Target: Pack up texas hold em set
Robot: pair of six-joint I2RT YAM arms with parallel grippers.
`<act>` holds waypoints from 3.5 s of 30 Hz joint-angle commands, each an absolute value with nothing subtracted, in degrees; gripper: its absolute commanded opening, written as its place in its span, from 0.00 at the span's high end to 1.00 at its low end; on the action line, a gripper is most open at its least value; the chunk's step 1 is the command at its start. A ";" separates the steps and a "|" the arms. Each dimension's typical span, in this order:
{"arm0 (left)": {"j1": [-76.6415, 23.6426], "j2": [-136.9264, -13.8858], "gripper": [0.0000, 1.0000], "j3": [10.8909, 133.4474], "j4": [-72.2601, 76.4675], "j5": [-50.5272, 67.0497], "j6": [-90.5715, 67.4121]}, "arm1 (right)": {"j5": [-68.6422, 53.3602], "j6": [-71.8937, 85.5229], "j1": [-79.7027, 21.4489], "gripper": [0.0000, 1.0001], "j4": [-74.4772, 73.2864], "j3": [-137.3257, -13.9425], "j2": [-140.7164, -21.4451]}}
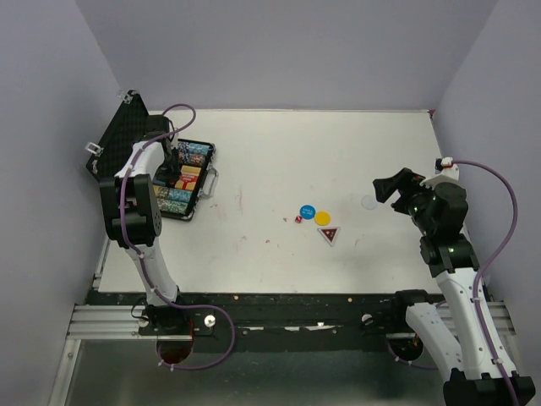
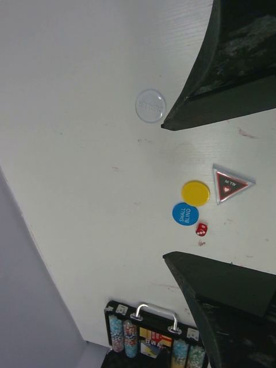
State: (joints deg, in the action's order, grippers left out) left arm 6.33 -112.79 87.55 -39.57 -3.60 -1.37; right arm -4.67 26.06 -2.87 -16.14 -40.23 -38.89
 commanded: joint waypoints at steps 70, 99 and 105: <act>-46.93 -104.94 0.51 76.72 -26.81 0.80 -27.16 | -5.63 25.58 -2.55 0.05 -16.61 -40.61 -39.11; -49.22 -116.54 0.51 85.96 -31.20 -6.41 -26.54 | -5.98 25.75 -2.55 0.05 -16.26 -40.25 -39.02; -49.48 -117.25 0.52 86.22 -31.29 -6.50 -26.46 | -6.06 25.66 -2.55 0.05 -16.26 -40.17 -39.02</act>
State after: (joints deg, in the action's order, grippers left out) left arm -48.86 -116.40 84.58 -30.24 -5.15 -26.63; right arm -4.84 26.06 -2.87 -16.16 -40.23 -39.31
